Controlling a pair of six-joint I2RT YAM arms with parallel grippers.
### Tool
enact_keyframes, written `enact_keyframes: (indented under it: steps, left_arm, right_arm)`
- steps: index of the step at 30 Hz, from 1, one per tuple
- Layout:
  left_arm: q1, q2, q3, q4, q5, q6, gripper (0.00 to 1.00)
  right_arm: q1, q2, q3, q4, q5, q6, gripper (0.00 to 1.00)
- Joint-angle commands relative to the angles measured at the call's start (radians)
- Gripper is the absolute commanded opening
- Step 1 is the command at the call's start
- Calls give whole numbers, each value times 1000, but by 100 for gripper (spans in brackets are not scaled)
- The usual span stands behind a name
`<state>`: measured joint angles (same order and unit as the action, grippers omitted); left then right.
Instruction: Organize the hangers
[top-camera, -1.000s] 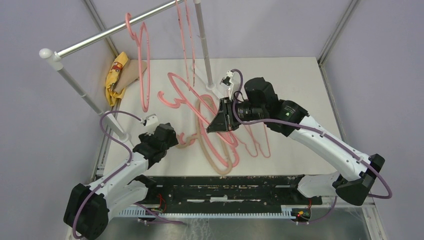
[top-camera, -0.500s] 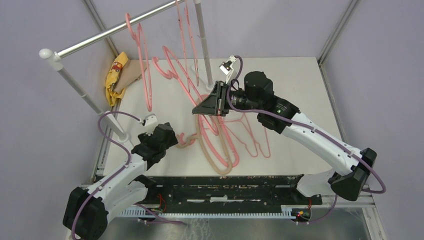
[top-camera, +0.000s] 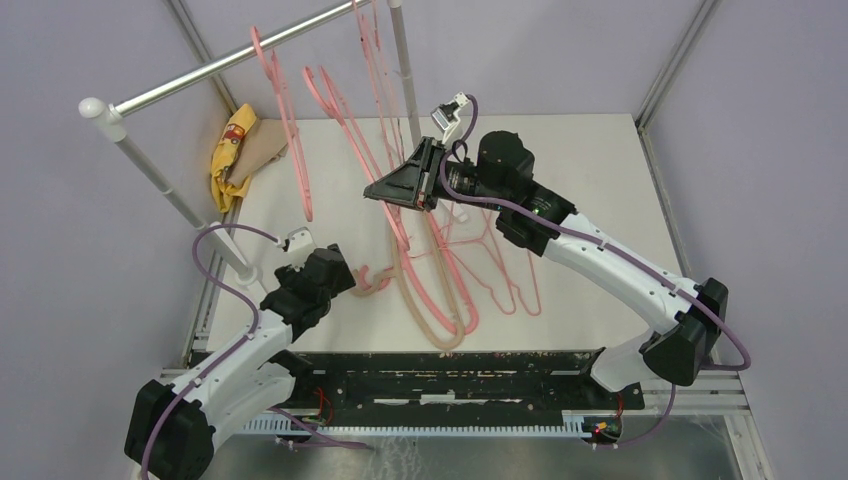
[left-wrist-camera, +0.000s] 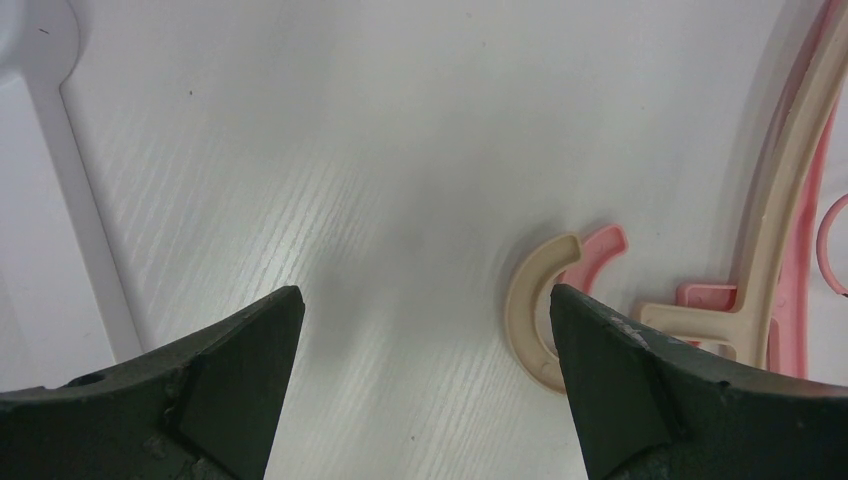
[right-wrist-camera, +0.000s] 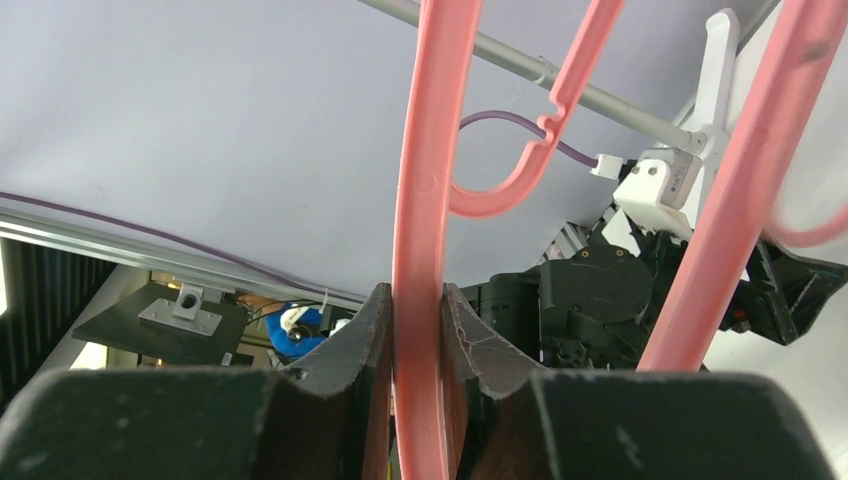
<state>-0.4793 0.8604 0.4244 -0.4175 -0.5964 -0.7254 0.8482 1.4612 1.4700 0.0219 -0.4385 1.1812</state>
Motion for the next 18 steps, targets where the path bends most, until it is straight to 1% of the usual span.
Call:
enact_keyframes:
  steps: [1, 4, 8, 14, 18]
  left_arm:
    - [-1, -5, 21, 14, -20, -26, 100]
    - [-2, -5, 17, 20, -18, -28, 100]
    - [-1, -2, 22, 22, -15, -28, 100]
    - [-2, -1, 22, 22, -17, -30, 100]
    - [-1, -5, 18, 22, -14, -30, 100]
  right_arm:
    - [-3, -20, 12, 111, 16, 30, 1]
    - [-2, -30, -7, 131, 18, 43, 1]
    - [-3, -12, 33, 135, 21, 32, 1]
    - [-4, 85, 147, 150, 24, 30, 1]
    - [-4, 172, 227, 195, 21, 53, 1]
